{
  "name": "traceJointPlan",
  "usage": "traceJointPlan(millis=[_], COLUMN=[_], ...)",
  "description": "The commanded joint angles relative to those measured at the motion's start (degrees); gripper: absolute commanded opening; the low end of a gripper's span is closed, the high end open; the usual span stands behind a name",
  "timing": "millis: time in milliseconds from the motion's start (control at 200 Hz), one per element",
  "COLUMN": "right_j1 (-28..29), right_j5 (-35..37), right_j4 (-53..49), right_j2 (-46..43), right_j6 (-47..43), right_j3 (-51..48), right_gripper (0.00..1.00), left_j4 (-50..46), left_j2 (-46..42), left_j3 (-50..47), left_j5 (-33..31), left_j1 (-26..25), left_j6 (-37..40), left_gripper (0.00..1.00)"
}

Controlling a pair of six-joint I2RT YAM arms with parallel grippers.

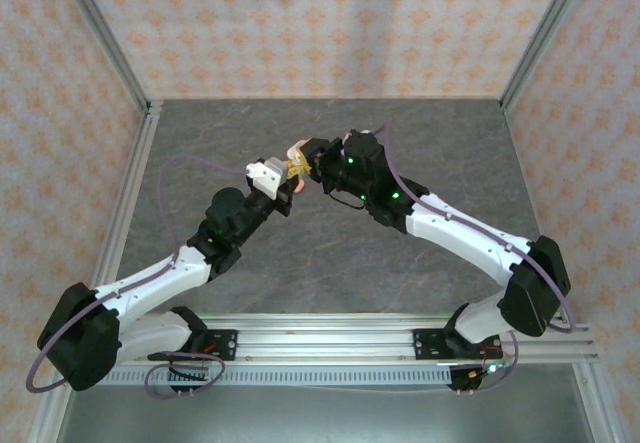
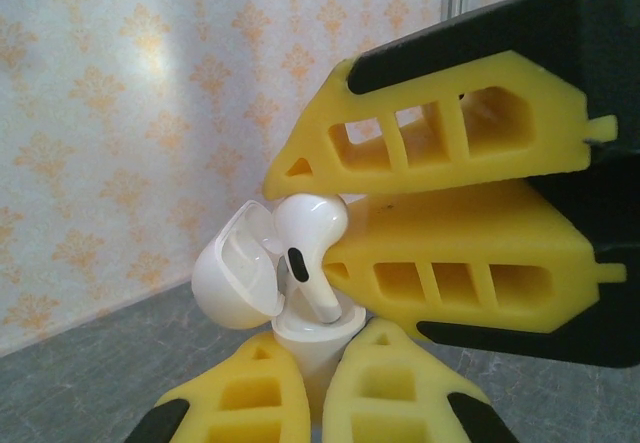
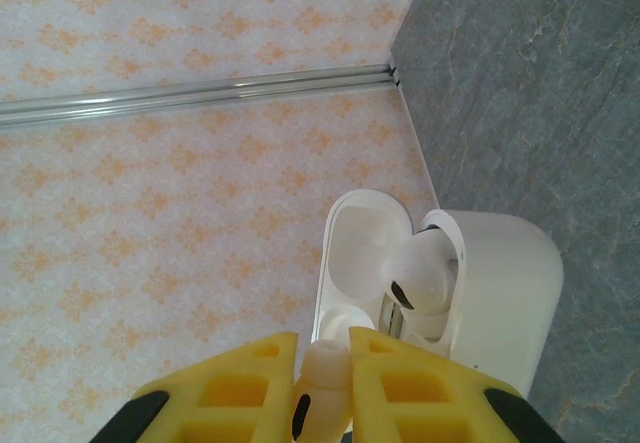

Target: Insert the wireless bluetooth earbuds into the charging case

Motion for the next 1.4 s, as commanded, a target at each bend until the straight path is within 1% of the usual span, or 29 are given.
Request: traceJointPlan(millis=[0, 100, 190, 295, 370, 395, 465, 530, 620, 691, 786, 861, 1021, 1091, 1141, 1276, 1396], right_j1=[1.4, 0.5, -2.2, -5.7, -8.0, -8.6, -9.5, -9.6, -9.6, -9.6, -9.6, -9.8, -9.8, -10.1, -10.3, -11.2, -13.9], right_j5=[-0.9, 1.8, 2.7, 3.3, 3.7, 3.9, 4.5, 4.9, 3.5, 2.2, 0.4, -1.8, -6.6, -8.7, -10.1, -13.2, -16.1], right_j4=[1.6, 1.6, -0.2, -7.5, -12.7, -14.7, -18.9, -20.8, -20.2, -19.8, -19.5, -20.7, -24.6, -24.7, -24.5, -24.4, -27.3], right_j2=[-0.3, -3.3, -7.4, -12.3, -14.4, -16.7, -18.3, -18.7, -16.9, -14.4, -9.0, -4.5, 5.8, 9.1, 10.9, 12.0, 8.6], right_j6=[0.3, 0.2, -0.3, -2.0, -2.9, -3.5, -4.5, -5.2, -5.7, -6.9, -9.7, -12.6, -18.7, -19.5, -19.9, -20.1, -23.3], right_j3=[-0.9, -3.9, -6.5, -9.1, -12.8, -14.5, -18.9, -23.4, -28.9, -31.4, -32.3, -30.9, -25.8, -24.8, -24.1, -22.9, -20.9], right_gripper=[0.17, 0.17, 0.17, 0.19, 0.19, 0.19, 0.19, 0.19, 0.19, 0.19, 0.19, 0.2, 0.22, 0.26, 0.3, 0.43, 0.48], left_j4=[2.8, -0.2, -3.2, -6.2, -9.1, -9.8, -11.9, -13.8, -13.9, -13.4, -15.9, -19.6, -22.4, -23.0, -23.6, -25.3, -26.6], left_j2=[0.2, -0.3, -1.6, -4.4, -6.8, -7.7, -10.3, -12.6, -15.5, -17.5, -19.3, -20.0, -22.1, -23.0, -23.5, -24.3, -25.0], left_j3=[1.7, 1.7, 0.5, -2.2, -3.7, -4.2, -5.4, -6.3, -8.3, -9.5, -8.4, -6.6, -5.5, -5.3, -5.2, -4.7, -4.3], left_j5=[0.1, 0.0, -0.9, -3.2, -4.3, -4.5, -4.7, -3.7, 1.2, 4.9, 9.9, 12.3, 12.4, 12.1, 11.9, 11.5, 10.8], left_j1=[-0.5, -0.5, -0.4, -0.5, -0.5, -0.4, -0.4, -0.5, -0.4, -0.4, -0.4, -0.4, -0.4, -0.3, -0.4, -0.4, -0.4], left_j6=[1.7, 2.4, 3.1, 3.4, 3.5, 3.4, 3.4, 3.9, 5.5, 5.6, 6.5, 7.3, 7.7, 7.7, 7.6, 8.0, 8.6], left_gripper=[0.0, 0.0, 0.0, 0.0, 0.0, 0.0, 0.0, 0.0, 0.0, 0.0, 0.0, 0.0, 0.0, 0.0, 0.0, 0.0, 0.0])
